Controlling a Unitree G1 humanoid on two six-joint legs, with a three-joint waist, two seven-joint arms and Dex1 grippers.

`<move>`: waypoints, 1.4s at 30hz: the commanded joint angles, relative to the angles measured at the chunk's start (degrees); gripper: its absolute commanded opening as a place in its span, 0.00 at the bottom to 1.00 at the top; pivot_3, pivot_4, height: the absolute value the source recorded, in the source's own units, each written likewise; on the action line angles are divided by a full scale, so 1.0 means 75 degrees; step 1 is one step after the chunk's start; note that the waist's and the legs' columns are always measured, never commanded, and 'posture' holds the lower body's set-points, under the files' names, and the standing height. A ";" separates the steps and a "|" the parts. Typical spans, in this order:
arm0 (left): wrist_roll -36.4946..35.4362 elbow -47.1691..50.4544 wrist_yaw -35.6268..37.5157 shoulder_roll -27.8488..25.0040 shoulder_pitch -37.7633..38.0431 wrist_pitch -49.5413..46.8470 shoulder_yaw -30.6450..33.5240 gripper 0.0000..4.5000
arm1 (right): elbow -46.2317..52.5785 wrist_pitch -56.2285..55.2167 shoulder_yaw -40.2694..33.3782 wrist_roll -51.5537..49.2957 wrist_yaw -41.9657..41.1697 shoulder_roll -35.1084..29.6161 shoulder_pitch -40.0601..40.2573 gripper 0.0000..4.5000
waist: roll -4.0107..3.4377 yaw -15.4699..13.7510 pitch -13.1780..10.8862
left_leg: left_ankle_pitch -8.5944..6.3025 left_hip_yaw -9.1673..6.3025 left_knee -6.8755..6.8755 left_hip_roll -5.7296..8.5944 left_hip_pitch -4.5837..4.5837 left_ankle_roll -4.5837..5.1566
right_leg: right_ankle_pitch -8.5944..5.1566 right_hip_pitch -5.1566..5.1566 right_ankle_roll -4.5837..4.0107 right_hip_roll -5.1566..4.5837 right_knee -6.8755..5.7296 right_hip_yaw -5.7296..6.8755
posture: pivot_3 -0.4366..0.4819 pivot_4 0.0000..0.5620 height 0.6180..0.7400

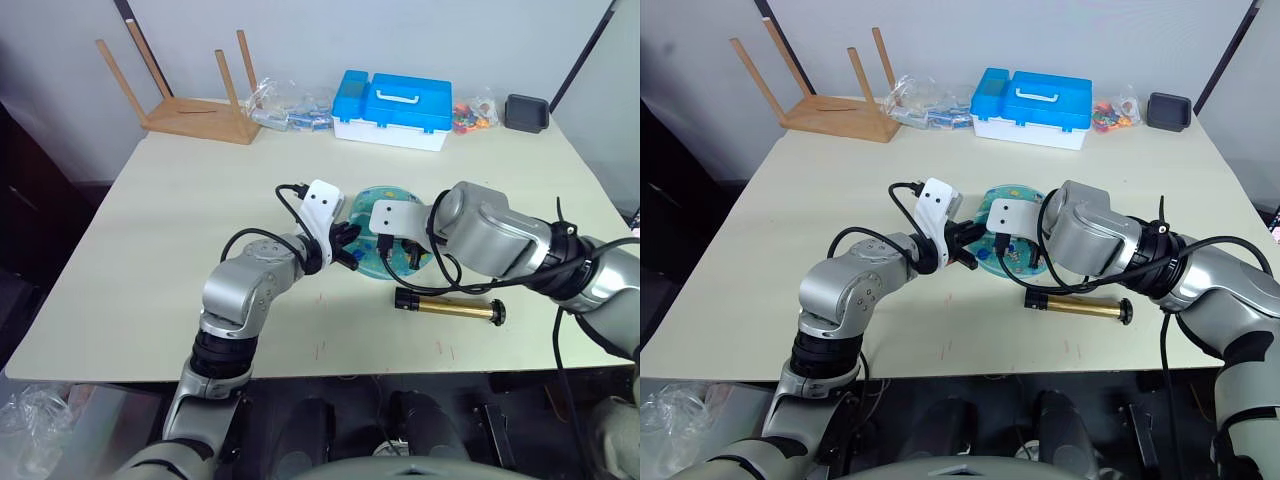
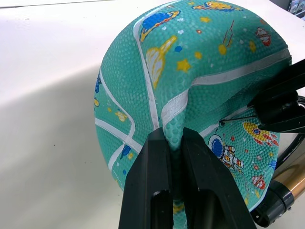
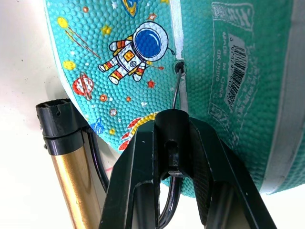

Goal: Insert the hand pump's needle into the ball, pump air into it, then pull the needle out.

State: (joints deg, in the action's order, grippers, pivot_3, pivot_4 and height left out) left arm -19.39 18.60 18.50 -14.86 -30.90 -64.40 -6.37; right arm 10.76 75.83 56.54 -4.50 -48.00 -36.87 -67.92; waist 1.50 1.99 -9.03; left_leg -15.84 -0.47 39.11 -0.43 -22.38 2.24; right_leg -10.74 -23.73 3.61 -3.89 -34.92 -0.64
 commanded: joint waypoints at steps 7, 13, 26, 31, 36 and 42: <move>-0.0016 -0.0086 -0.0022 0.0119 0.0026 -0.0123 -0.0141 0.00 | 0.0270 -0.0335 0.0228 0.0178 -0.0244 0.0038 0.0189 0.08 | 0.0000 -0.0005 0.0000 | 0.0000 -0.0003 0.0000 0.0004 -0.0003 0.0000 | 0.0000 0.0000 -0.0001 -0.0006 0.0001 0.0004 | 0.48 0.27 1.00; -0.0006 -0.0109 -0.0023 0.0139 0.0012 -0.0116 -0.0139 0.00 | 0.0244 -0.0489 0.0231 0.0330 -0.0338 0.0067 0.0212 0.08 | -0.0001 -0.0005 0.0000 | 0.0000 -0.0007 0.0000 0.0004 -0.0003 -0.0001 | -0.0001 0.0000 0.0001 -0.0007 0.0002 0.0006 | 0.48 0.27 1.00; -0.0004 -0.0126 -0.0010 0.0102 0.0023 -0.0118 -0.0122 0.00 | 0.0283 -0.0692 0.0188 0.0648 -0.0599 0.0080 0.0326 0.08 | -0.0001 0.0001 0.0000 | 0.0000 -0.0008 -0.0001 0.0004 -0.0002 -0.0001 | -0.0002 0.0000 0.0003 -0.0007 0.0001 0.0008 | 0.48 0.27 1.00; -0.0003 -0.0150 -0.0015 0.0104 0.0024 -0.0115 -0.0108 0.00 | 0.0356 -0.0691 0.0133 0.0728 -0.0672 0.0061 0.0386 0.08 | -0.0001 -0.0002 0.0000 | -0.0001 -0.0009 -0.0001 0.0004 -0.0003 -0.0002 | -0.0002 0.0000 0.0003 -0.0008 0.0002 0.0008 | 0.48 0.27 1.00; -0.0007 -0.0186 -0.0035 0.0131 0.0005 -0.0129 -0.0068 0.00 | 0.0439 -0.0731 0.0084 0.0785 -0.0730 0.0023 0.0427 0.08 | -0.0001 -0.0007 -0.0001 | -0.0001 -0.0011 -0.0003 0.0005 -0.0004 -0.0002 | -0.0001 0.0000 0.0002 -0.0010 0.0003 0.0011 | 0.48 0.27 1.00; -0.0015 -0.0175 -0.0053 0.0154 0.0016 -0.0161 -0.0025 0.00 | 0.0444 -0.0752 0.0068 0.0832 -0.0749 0.0017 0.0481 0.08 | -0.0002 -0.0007 -0.0001 | -0.0001 -0.0012 -0.0004 0.0005 -0.0005 -0.0003 | -0.0002 0.0000 0.0002 -0.0012 0.0005 0.0012 | 0.48 0.27 1.00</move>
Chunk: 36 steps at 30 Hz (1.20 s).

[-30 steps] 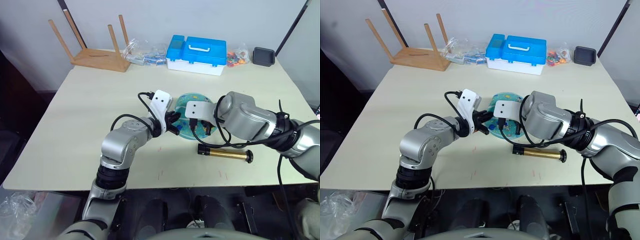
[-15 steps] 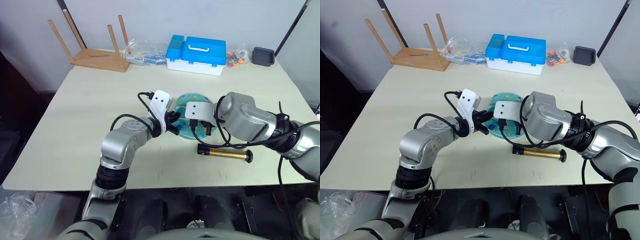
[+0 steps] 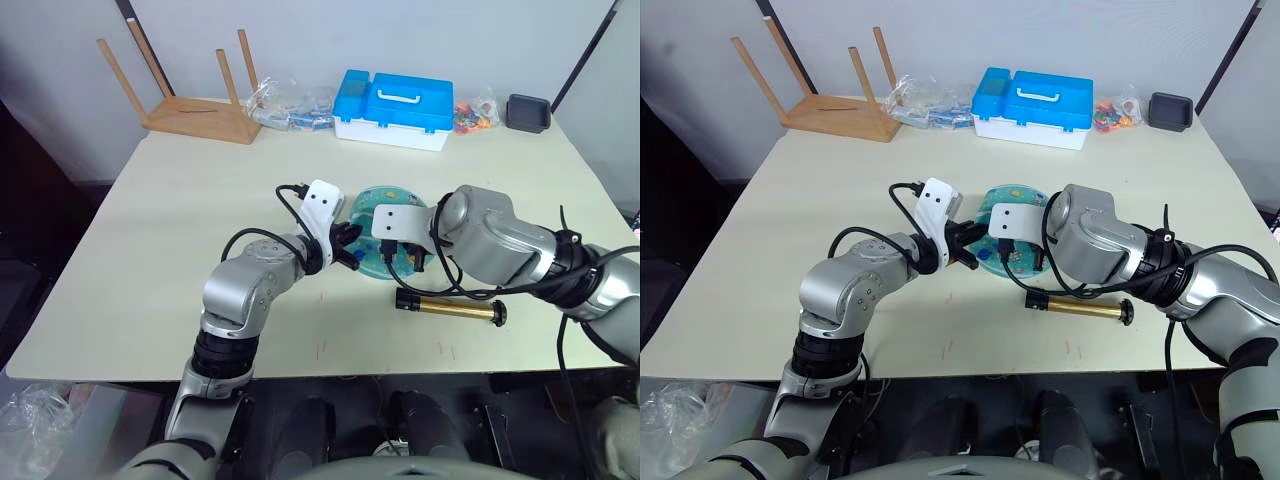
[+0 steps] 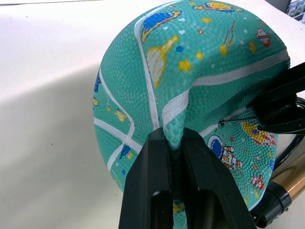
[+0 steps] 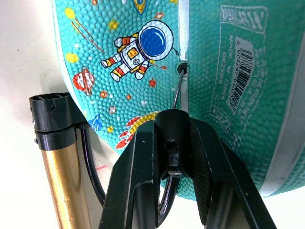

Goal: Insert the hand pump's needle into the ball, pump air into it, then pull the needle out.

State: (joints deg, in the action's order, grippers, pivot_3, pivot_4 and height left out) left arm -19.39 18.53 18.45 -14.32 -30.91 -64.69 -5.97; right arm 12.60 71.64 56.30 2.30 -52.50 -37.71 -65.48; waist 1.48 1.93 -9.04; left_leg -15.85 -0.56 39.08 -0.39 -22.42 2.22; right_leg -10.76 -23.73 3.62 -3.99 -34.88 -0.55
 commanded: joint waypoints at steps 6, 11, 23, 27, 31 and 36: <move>0.0001 -0.0144 -0.0046 0.0075 0.0032 -0.0134 -0.0067 0.00 | 0.0154 -0.0212 0.0087 -0.0001 -0.0191 0.0126 0.0181 0.08 | -0.0001 0.0002 0.0000 | 0.0000 -0.0001 -0.0001 0.0000 0.0000 0.0000 | -0.0001 0.0000 0.0001 0.0000 0.0000 0.0001 | 0.48 0.27 1.00; 0.0005 -0.0136 -0.0058 0.0104 0.0026 -0.0124 -0.0073 0.00 | 0.0171 -0.0271 0.0121 0.0075 -0.0271 0.0119 0.0195 0.08 | -0.0001 0.0001 -0.0001 | 0.0000 -0.0001 -0.0001 0.0001 0.0000 0.0000 | -0.0001 0.0000 0.0001 -0.0001 0.0001 0.0001 | 0.48 0.27 1.00; 0.0059 -0.0187 0.0046 0.0065 0.0088 0.0052 -0.0304 0.00 | -0.1636 -0.0943 -0.0397 -0.0067 -0.0846 0.1293 -0.0272 0.08 | 0.0008 0.0048 0.0008 | -0.0001 -0.0003 -0.0021 0.0000 0.0053 -0.0001 | -0.0002 0.0011 0.0007 -0.0006 -0.0002 0.0019 | 0.48 0.27 1.00; 0.0115 -0.0200 0.0093 0.0066 0.0135 0.0099 -0.0317 0.00 | -0.2425 -0.1395 -0.0631 -0.0006 -0.1089 0.1725 -0.0471 0.08 | 0.0014 0.0060 0.0022 | -0.0001 -0.0003 -0.0054 0.0001 0.0094 -0.0002 | 0.0002 0.0017 0.0000 -0.0006 -0.0001 0.0025 | 0.48 0.27 1.00; 0.0169 -0.0270 0.0168 0.0016 0.0169 0.0195 -0.0321 0.00 | -0.3026 -0.1764 -0.0770 0.0092 -0.1279 0.2048 -0.0597 0.08 | 0.0017 0.0073 0.0031 | -0.0001 -0.0012 -0.0072 0.0001 0.0121 -0.0001 | 0.0014 0.0015 -0.0020 -0.0004 0.0000 0.0044 | 0.48 0.27 1.00; 0.0217 -0.0321 0.0238 -0.0039 0.0219 0.0333 -0.0310 0.00 | -0.3536 -0.1998 -0.1051 0.0112 -0.1434 0.2500 -0.0707 0.08 | 0.0019 0.0077 0.0035 | -0.0013 -0.0012 -0.0101 0.0001 0.0180 -0.0023 | 0.0021 0.0020 -0.0032 -0.0005 -0.0001 0.0055 | 0.48 0.27 1.00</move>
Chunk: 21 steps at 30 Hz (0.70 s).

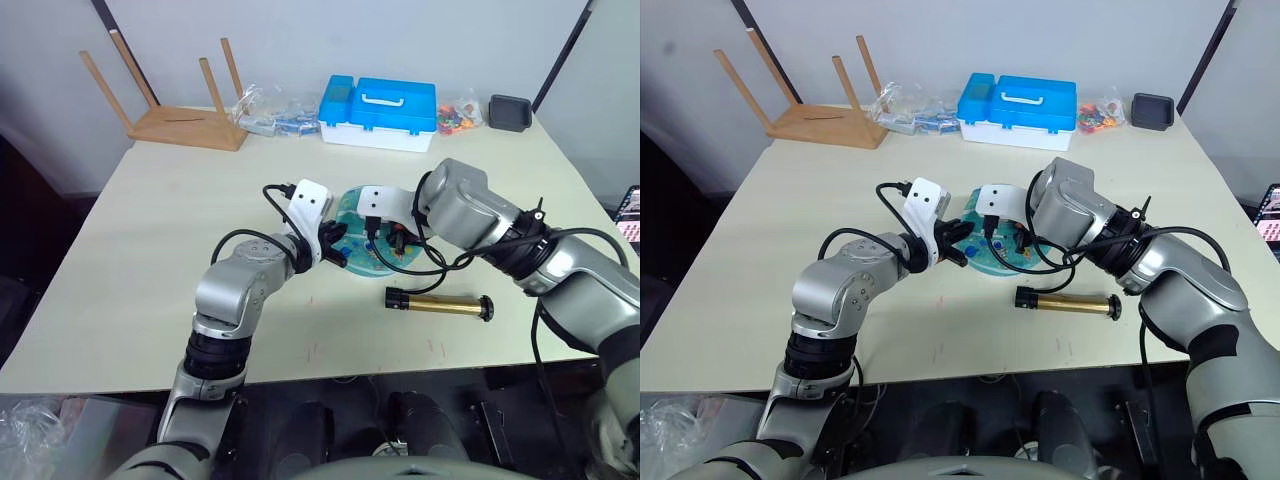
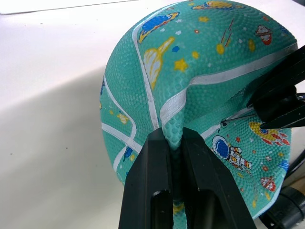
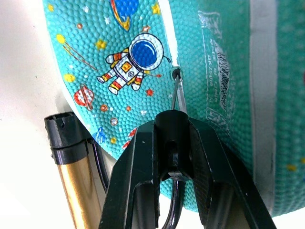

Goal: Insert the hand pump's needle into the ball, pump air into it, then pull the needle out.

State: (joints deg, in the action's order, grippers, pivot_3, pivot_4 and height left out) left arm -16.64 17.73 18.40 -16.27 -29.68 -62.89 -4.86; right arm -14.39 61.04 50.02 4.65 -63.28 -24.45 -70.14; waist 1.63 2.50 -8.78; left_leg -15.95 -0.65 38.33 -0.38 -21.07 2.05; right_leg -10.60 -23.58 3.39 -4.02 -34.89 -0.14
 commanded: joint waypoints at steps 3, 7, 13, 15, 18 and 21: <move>-0.0115 -0.0280 0.0300 0.0200 0.0079 0.0210 -0.0436 0.00 | -0.0151 -0.0731 -0.0277 -0.0114 -0.0055 0.0950 -0.0131 0.08 | -0.0001 0.0003 0.0001 | 0.0000 -0.0002 -0.0011 -0.0001 0.0023 0.0000 | 0.0000 0.0000 -0.0001 0.0001 -0.0001 0.0009 | 0.48 0.27 1.00; -0.0109 -0.0319 0.0369 0.0212 0.0129 0.0343 -0.0381 0.00 | -0.0337 -0.0857 -0.0388 -0.0003 -0.0106 0.1242 -0.0155 0.08 | -0.0002 0.0013 0.0001 | -0.0001 -0.0005 -0.0020 -0.0003 0.0041 -0.0002 | 0.0003 -0.0001 -0.0005 0.0001 -0.0001 0.0018 | 0.48 0.27 1.00; -0.0191 -0.0321 0.0515 0.0275 0.0169 0.0376 -0.0340 0.00 | -0.0618 -0.0964 -0.0504 0.0212 -0.0087 0.1609 -0.0101 0.08 | -0.0003 0.0046 0.0002 | -0.0004 -0.0012 -0.0030 -0.0006 0.0055 -0.0007 | 0.0011 -0.0005 -0.0018 0.0002 0.0000 0.0030 | 0.48 0.27 1.00; -0.0209 -0.0294 0.0561 0.0284 0.0196 0.0371 -0.0327 0.00 | -0.0628 -0.0962 -0.0549 0.0274 -0.0111 0.1702 -0.0075 0.08 | -0.0004 0.0065 0.0002 | -0.0006 -0.0017 -0.0034 -0.0007 0.0057 -0.0010 | 0.0011 -0.0005 -0.0018 0.0002 0.0000 0.0034 | 0.48 0.27 1.00; -0.0289 -0.0267 0.0641 0.0356 0.0195 0.0370 -0.0325 0.00 | -0.0737 -0.0966 -0.0606 0.0345 -0.0068 0.1959 -0.0029 0.08 | -0.0012 0.0110 0.0008 | -0.0006 -0.0029 -0.0037 -0.0006 0.0058 -0.0010 | 0.0012 -0.0005 -0.0019 0.0003 0.0000 0.0040 | 0.48 0.27 1.00; -0.0300 -0.0277 0.0697 0.0368 0.0183 0.0380 -0.0360 0.00 | -0.1084 -0.1063 -0.0629 0.0472 0.0026 0.2259 0.0067 0.08 | -0.0027 0.0160 0.0023 | -0.0006 -0.0044 -0.0039 -0.0005 0.0057 -0.0011 | 0.0013 -0.0005 -0.0022 0.0003 0.0000 0.0049 | 0.48 0.27 1.00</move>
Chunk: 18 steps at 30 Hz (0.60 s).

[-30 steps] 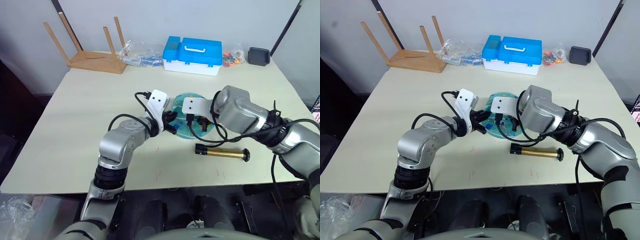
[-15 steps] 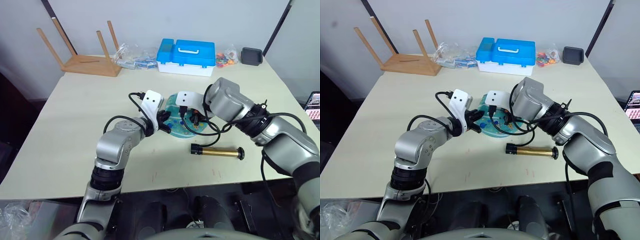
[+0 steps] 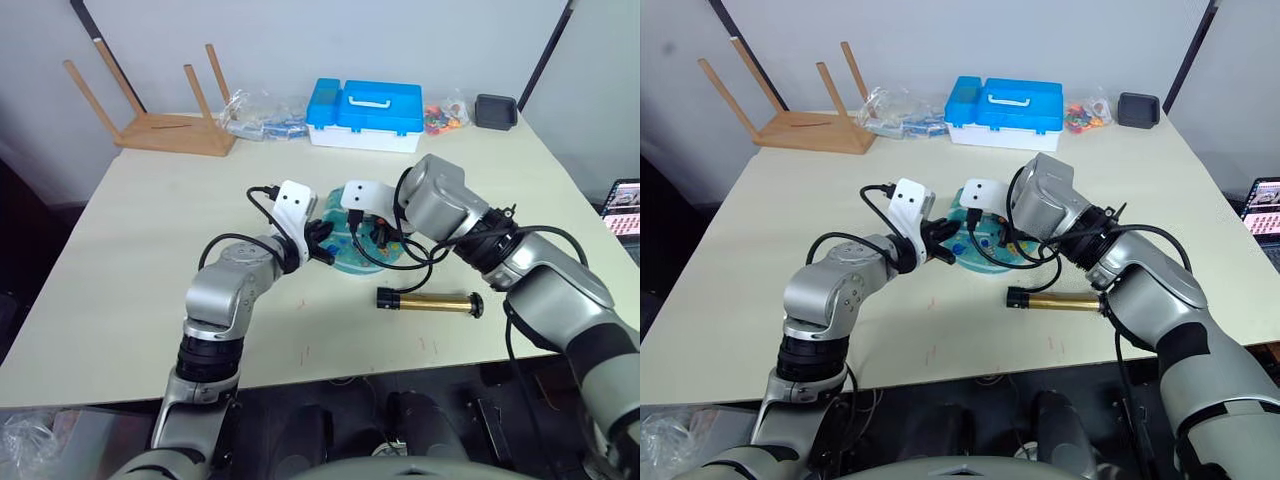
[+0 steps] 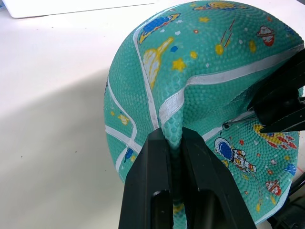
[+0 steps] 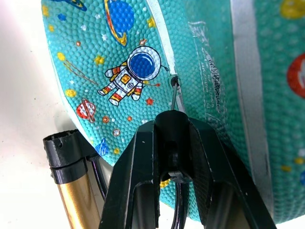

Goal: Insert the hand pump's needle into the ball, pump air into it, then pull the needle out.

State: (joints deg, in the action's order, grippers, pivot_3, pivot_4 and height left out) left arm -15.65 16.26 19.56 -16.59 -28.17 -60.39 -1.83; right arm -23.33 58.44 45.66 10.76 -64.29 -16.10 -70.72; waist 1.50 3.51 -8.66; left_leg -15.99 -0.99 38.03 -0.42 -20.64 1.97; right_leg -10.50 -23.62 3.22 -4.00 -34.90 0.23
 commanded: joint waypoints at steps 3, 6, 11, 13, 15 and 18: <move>-0.0431 -0.0071 0.0599 0.0413 0.0005 0.0045 -0.0815 0.00 | -0.0417 -0.0877 -0.0073 -0.0191 0.0303 0.1488 0.0263 0.08 | -0.0009 0.0053 0.0043 | -0.0001 -0.0024 -0.0009 0.0004 0.0007 -0.0001 | 0.0002 0.0000 -0.0004 0.0002 0.0000 0.0012 | 0.48 0.27 1.00; -0.0408 -0.0062 0.0625 0.0423 0.0028 0.0035 -0.0814 0.00 | -0.0957 -0.0969 -0.0318 -0.0095 0.0421 0.1831 0.0280 0.08 | 0.0015 0.0061 0.0091 | -0.0003 -0.0064 -0.0024 0.0013 0.0029 -0.0006 | 0.0001 0.0004 -0.0005 0.0001 0.0002 0.0038 | 0.48 0.27 1.00; -0.0396 -0.0082 0.0644 0.0464 0.0068 0.0015 -0.0768 0.00 | -0.1488 -0.1159 -0.0713 0.0033 0.0537 0.2234 0.0270 0.08 | 0.0010 0.0060 0.0106 | -0.0013 -0.0111 -0.0092 0.0021 0.0126 -0.0022 | -0.0001 0.0041 -0.0006 -0.0007 0.0017 0.0067 | 0.48 0.27 1.00; -0.0390 -0.0098 0.0651 0.0475 0.0097 0.0017 -0.0754 0.00 | -0.1636 -0.1246 -0.0883 0.0089 0.0627 0.2340 0.0277 0.08 | -0.0001 0.0059 0.0115 | -0.0019 -0.0148 -0.0098 0.0021 0.0134 -0.0033 | -0.0001 0.0040 -0.0006 -0.0004 0.0016 0.0091 | 0.48 0.27 1.00; -0.0373 -0.0144 0.0686 0.0471 0.0147 0.0026 -0.0718 0.00 | -0.1556 -0.1317 -0.1180 0.0027 0.0674 0.2407 0.0333 0.08 | -0.0010 0.0059 0.0120 | -0.0020 -0.0164 -0.0107 0.0021 0.0145 -0.0034 | -0.0001 0.0039 -0.0006 -0.0002 0.0015 0.0108 | 0.48 0.27 1.00; -0.0300 -0.0289 0.0782 0.0439 0.0177 0.0153 -0.0691 0.00 | -0.1339 -0.1303 -0.1302 0.0030 0.0551 0.2401 0.0361 0.08 | -0.0012 0.0059 0.0121 | -0.0020 -0.0185 -0.0111 0.0021 0.0151 -0.0035 | -0.0001 0.0038 -0.0006 -0.0002 0.0015 0.0136 | 0.48 0.27 1.00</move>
State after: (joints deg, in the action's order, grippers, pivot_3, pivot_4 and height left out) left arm -13.59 15.02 19.59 -16.72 -26.74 -60.25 0.05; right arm -37.03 53.80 35.96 15.38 -60.09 -5.79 -69.37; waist 1.41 3.95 -7.75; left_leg -16.14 -2.41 37.20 -0.26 -19.50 1.70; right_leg -10.51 -23.34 3.18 -4.02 -34.78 1.31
